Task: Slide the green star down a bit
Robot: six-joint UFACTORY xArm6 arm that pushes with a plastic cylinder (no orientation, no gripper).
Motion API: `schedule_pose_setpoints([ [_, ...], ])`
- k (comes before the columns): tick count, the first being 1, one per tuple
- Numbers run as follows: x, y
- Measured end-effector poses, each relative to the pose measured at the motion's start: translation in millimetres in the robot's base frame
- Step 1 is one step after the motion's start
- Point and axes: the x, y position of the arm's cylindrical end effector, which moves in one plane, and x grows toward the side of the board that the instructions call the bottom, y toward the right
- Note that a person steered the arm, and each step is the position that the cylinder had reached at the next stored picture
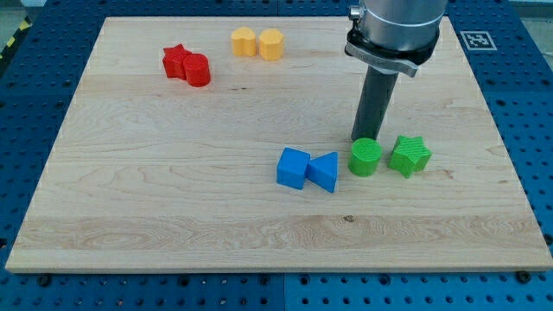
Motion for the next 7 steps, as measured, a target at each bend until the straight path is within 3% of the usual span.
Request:
schedule_pose_setpoints([
  [2, 13.1, 0.0],
  [4, -7.4, -2.1],
  [7, -7.6, 82.7],
])
